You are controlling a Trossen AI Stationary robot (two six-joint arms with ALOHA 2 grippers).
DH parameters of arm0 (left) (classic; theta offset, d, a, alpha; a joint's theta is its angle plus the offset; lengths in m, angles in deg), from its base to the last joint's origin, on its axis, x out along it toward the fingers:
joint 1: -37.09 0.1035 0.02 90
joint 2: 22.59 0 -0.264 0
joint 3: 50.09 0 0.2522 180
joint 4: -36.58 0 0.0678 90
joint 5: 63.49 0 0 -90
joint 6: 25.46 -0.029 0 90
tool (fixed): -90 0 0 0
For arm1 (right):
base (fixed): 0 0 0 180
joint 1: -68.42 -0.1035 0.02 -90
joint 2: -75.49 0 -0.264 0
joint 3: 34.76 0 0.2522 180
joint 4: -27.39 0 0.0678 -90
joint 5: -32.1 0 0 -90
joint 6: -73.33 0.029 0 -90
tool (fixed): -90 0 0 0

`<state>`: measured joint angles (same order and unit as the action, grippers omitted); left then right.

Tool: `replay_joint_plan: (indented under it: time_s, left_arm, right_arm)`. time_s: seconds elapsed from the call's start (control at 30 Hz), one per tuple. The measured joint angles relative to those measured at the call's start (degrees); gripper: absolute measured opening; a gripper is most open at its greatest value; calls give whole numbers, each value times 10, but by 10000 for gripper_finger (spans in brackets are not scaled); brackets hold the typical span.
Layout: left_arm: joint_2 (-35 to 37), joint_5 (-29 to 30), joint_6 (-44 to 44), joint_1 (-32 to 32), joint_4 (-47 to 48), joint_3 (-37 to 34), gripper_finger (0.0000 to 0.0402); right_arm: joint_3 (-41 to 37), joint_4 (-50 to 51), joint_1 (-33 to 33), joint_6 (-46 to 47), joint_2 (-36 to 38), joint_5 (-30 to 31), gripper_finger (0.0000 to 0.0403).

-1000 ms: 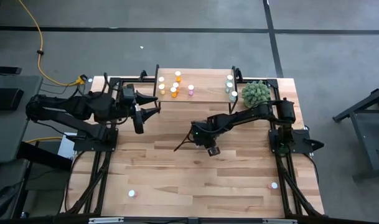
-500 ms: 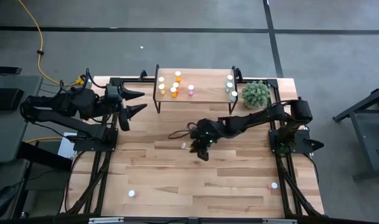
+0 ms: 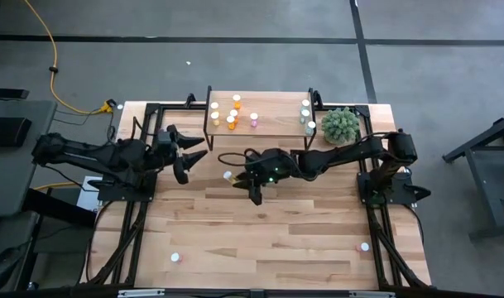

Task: Pick and place medicine bottles onto shelf by color
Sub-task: Put the yellow pill bottle aligned with the other yellow pill bottles on the shelf

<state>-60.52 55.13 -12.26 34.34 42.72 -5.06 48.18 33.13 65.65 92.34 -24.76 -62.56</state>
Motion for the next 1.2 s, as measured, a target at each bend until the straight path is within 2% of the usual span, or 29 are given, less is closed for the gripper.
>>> replay_joint_plan:
  time_s: [0.3, 0.47, 0.63, 0.83, 1.2]
  left_arm:
    - [1, 1, -78, 0, -43, -10, 214]
    - [-18, 1, -120, 0, -97, -10, 214]
    - [-49, 1, -117, 0, -133, -10, 214]
    - [-86, -1, -74, 17, -134, 11, 217]
    - [-135, -103, -44, 50, -130, 41, 265]
  right_arm:
    - [73, 0, 29, -62, 0, 31, 99]
    - [108, 0, 44, -93, 0, 32, 99]
    - [125, 0, 54, -105, 0, 32, 99]
    - [126, 0, 54, -129, 0, 32, 99]
    - [126, 0, 54, -131, 0, 32, 99]
